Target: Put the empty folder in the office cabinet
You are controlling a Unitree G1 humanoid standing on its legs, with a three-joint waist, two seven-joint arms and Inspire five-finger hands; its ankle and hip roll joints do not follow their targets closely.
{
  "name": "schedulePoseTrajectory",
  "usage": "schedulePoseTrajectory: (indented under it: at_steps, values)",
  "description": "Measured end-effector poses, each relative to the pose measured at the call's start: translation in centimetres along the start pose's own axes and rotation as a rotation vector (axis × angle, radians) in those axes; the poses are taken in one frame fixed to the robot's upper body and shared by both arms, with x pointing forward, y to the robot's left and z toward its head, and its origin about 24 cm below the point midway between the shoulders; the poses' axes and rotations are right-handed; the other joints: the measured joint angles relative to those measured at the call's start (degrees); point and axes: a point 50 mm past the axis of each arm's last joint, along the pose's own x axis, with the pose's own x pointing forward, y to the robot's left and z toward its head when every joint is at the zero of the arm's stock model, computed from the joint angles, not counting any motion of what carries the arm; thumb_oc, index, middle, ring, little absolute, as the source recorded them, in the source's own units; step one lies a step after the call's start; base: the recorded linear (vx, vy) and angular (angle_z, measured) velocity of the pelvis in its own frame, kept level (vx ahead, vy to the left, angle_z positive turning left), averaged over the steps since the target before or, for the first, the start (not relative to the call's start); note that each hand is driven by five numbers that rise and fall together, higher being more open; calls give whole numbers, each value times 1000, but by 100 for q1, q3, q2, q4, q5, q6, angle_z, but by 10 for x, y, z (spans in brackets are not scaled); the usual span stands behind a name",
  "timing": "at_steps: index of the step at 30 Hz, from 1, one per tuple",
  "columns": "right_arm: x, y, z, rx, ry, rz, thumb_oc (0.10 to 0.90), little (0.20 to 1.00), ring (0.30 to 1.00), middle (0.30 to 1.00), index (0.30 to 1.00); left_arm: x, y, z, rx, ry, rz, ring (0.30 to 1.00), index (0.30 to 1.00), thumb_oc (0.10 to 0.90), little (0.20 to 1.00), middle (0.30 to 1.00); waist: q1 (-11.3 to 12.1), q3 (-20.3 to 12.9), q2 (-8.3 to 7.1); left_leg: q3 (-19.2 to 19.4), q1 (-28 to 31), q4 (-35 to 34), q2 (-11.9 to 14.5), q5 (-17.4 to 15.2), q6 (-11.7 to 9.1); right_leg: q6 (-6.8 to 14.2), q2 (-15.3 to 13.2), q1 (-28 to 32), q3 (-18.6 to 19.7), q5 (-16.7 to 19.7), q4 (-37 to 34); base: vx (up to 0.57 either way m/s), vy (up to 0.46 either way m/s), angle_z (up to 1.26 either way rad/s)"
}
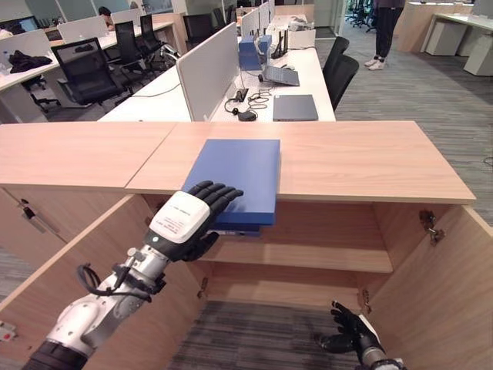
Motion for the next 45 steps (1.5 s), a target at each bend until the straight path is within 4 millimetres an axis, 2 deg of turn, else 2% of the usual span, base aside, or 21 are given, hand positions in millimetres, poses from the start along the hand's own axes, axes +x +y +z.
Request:
schedulePoseTrajectory:
  at_steps: [18, 29, 30, 31, 32, 33, 38, 41, 45]
  values:
    - [-4, 0, -7, 2, 21, 2, 800, 900, 900, 900, 900, 4, -4, -4, 57, 11, -26, 900, 900, 800, 900, 900, 2, -9, 9, 212, 72, -1, 4, -15, 11, -8, 3, -31, 196, 40, 0, -6, 2, -6]
    - [-4, 0, -7, 3, 21, 6, 800, 900, 900, 900, 900, 5, -5, -5, 58, 16, -31, 900, 900, 800, 900, 900, 0, -61, -69, 185, 72, -1, 0, -18, 15, 7, 3, 0, 183, 54, 0, 0, 0, 0]
    - [-4, 0, -7, 3, 21, 6, 800, 900, 900, 900, 900, 4, -6, -6, 59, 21, -34, 832, 832, 755, 832, 832, -2, -62, -68, 178, 72, -1, 0, -17, 13, 5, 3, 1, 180, 54, 0, 0, 0, 0]
    - [-4, 0, -7, 3, 22, 6, 800, 900, 900, 900, 900, 4, -6, -7, 60, 23, -36, 681, 681, 654, 681, 681, -2, -62, -69, 174, 71, -1, 0, -16, 12, 4, 3, 1, 178, 55, 0, 0, 0, 0]
    - [-4, 0, -7, 3, 22, 6, 800, 900, 900, 900, 900, 4, -7, -7, 59, 24, -37, 465, 465, 510, 465, 465, -1, -62, -69, 172, 71, -1, 0, -15, 11, 4, 3, 2, 175, 55, 0, 0, 0, 0]
    - [-4, 0, -7, 3, 22, 5, 800, 900, 900, 900, 900, 5, -8, -5, 55, 17, -42, 300, 300, 400, 300, 300, -1, -63, -70, 167, 72, -1, 0, -14, 10, 3, 3, 4, 170, 56, 0, -42, 2, 2]
    - [-4, 1, -7, 3, 24, 5, 800, 900, 900, 900, 900, 13, -10, 3, 15, 9, 4, 300, 300, 400, 300, 300, 5, -76, -77, 149, 68, -2, -3, -8, 15, -20, -2, -5, 144, 52, 0, -10, 1, 2]
    - [-5, 1, -8, 4, 27, 6, 800, 900, 900, 900, 900, 25, 3, 5, -4, 4, 131, 300, 300, 400, 300, 300, 6, -154, -118, 120, 60, -2, -2, -2, 8, -19, 2, -6, 124, 52, 1, -5, 1, 3]
    - [-6, 1, -11, 5, 35, 2, 800, 900, 900, 900, 900, 26, 5, 8, -6, -13, 144, 300, 300, 400, 300, 300, 1, -232, -106, 110, 63, -5, 0, -15, 16, -29, 3, -2, 121, 44, 0, -2, 3, 0]
